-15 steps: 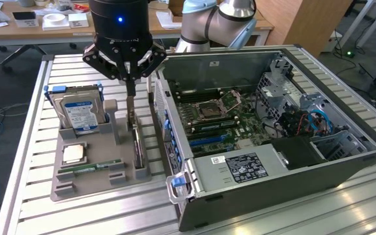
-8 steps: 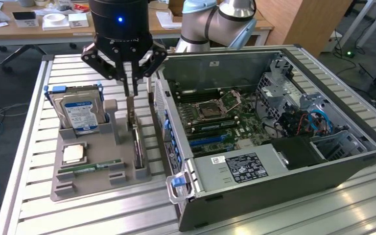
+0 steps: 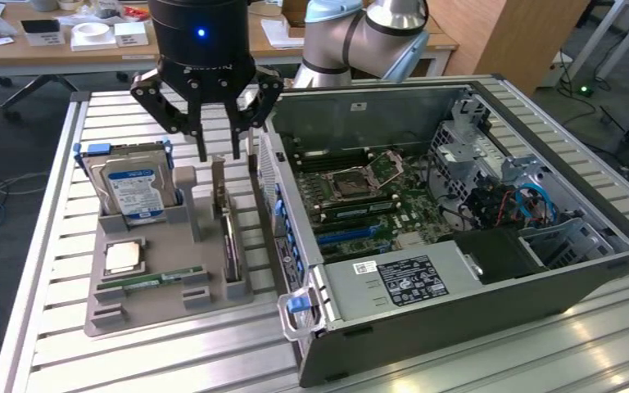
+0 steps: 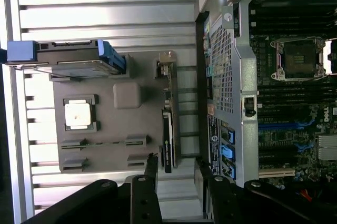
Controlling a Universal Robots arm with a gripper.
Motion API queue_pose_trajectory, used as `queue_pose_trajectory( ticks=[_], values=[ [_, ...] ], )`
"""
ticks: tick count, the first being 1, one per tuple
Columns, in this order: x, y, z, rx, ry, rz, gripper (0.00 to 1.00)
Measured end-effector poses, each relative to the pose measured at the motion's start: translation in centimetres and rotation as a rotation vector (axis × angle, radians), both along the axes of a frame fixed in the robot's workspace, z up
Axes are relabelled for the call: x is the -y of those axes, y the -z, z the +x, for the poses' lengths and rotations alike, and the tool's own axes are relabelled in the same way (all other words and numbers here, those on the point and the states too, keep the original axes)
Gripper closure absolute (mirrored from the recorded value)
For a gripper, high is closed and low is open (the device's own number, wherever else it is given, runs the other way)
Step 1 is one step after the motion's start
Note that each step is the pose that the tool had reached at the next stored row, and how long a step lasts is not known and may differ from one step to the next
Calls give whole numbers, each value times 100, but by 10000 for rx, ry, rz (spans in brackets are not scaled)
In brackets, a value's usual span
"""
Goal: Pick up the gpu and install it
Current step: 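Pick up the gpu and move the gpu toward the slot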
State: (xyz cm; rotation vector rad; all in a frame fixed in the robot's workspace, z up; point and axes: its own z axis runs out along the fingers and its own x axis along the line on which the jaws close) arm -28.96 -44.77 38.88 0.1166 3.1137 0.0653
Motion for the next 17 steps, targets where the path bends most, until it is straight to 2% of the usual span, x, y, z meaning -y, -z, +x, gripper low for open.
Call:
queue_pose_trajectory(
  ticks=[17],
  values=[
    [0, 292, -1, -1, 0, -1, 58]
  ],
)
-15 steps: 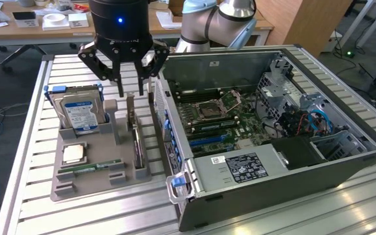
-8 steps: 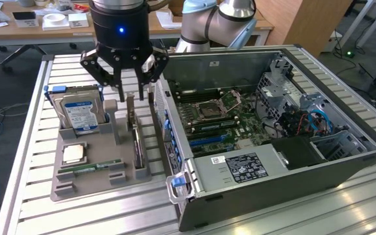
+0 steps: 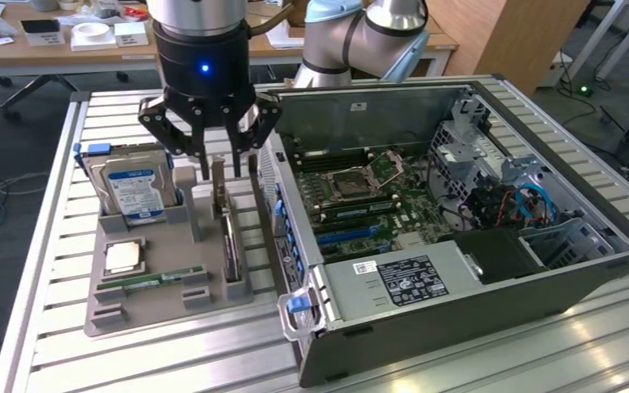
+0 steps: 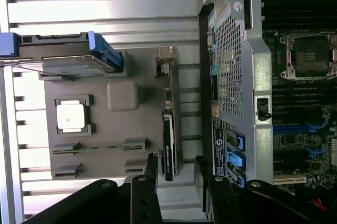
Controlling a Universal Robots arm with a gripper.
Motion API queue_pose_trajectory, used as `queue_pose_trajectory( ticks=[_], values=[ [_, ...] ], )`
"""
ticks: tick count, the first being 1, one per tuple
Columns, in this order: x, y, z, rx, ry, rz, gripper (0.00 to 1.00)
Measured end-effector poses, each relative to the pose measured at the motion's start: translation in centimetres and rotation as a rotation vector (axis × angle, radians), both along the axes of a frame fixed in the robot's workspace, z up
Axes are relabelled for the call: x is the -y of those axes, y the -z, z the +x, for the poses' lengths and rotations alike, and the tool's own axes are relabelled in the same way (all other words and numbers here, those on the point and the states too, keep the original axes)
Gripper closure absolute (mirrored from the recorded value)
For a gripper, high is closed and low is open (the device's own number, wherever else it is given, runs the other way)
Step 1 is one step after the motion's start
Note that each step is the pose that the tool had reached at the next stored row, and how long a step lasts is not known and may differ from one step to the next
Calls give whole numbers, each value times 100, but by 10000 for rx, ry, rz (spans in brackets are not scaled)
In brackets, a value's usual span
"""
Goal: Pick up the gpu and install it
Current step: 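Pick up the gpu and move the gpu toward the slot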
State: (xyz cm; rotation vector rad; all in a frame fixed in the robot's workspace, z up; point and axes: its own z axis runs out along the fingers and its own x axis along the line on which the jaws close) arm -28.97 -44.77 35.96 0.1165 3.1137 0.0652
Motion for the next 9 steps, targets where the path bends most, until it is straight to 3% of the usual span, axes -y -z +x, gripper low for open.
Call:
queue_pose_trajectory(
  ticks=[9],
  values=[
    [0, 165, -1, 0, 1, 1, 58]
  ],
)
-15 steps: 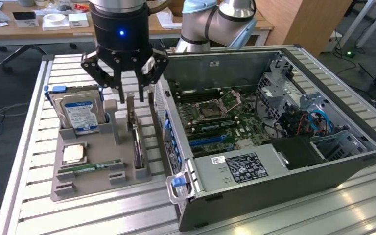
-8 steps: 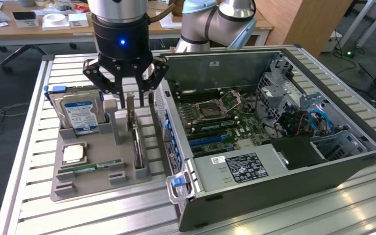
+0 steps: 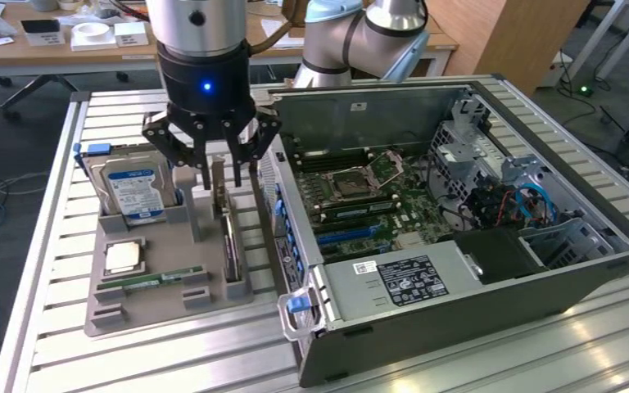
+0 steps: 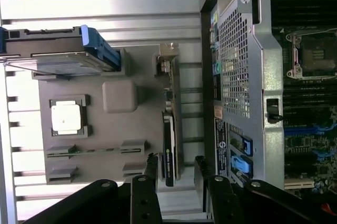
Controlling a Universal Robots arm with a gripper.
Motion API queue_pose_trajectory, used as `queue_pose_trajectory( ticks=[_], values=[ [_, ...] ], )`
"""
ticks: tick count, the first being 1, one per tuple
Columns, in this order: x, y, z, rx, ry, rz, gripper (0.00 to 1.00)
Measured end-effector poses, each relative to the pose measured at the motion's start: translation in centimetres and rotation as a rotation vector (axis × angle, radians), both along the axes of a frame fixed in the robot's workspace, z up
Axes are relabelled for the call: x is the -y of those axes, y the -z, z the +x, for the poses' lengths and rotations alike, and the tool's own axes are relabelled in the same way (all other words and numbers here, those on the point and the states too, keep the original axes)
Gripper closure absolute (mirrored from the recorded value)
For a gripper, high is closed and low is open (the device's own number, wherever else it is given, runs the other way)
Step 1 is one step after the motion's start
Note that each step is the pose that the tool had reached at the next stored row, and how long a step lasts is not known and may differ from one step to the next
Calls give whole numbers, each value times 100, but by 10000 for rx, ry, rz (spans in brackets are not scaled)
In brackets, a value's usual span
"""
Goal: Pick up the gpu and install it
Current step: 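Pick up the gpu and move the gpu toward the slot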
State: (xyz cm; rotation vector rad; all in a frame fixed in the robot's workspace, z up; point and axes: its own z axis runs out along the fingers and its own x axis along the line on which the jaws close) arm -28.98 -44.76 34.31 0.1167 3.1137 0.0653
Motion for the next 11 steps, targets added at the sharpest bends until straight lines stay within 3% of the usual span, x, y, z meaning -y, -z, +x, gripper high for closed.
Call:
queue_pose_trajectory(
  ticks=[11],
  values=[
    [0, 200, -4, 0, 0, 0, 58]
  ],
)
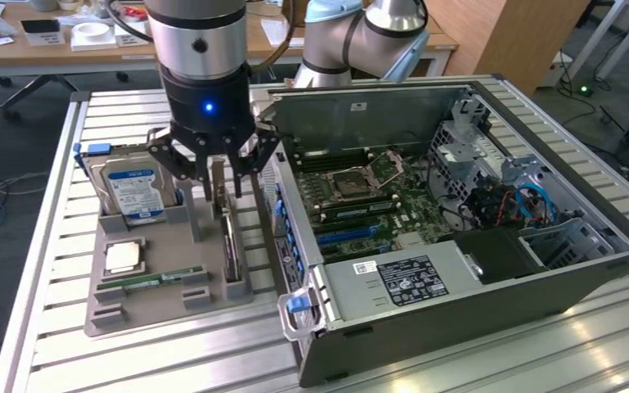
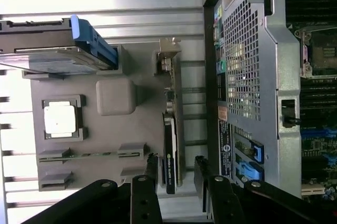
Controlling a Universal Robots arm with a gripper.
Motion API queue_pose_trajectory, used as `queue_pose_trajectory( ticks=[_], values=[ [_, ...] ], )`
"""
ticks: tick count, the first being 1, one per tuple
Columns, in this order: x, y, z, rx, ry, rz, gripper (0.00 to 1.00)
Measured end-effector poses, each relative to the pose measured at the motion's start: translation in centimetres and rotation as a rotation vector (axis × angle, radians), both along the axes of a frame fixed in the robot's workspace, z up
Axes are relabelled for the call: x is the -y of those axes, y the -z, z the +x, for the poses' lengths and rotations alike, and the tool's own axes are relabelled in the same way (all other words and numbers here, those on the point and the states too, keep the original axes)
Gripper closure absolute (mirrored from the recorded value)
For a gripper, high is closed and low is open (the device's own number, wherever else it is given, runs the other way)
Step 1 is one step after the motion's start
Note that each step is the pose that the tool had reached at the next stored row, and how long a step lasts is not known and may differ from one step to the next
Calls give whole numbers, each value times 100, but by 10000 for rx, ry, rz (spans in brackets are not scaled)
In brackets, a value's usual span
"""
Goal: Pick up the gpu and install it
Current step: 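Pick up the gpu and move the gpu toward the slot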
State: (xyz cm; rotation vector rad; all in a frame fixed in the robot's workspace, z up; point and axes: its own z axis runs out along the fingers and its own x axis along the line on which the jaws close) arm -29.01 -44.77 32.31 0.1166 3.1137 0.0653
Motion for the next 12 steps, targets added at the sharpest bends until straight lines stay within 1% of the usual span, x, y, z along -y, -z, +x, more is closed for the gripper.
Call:
queue_pose_trajectory(
  ticks=[12],
  values=[
    [0, 218, -12, 0, 0, 0, 58]
  ],
)
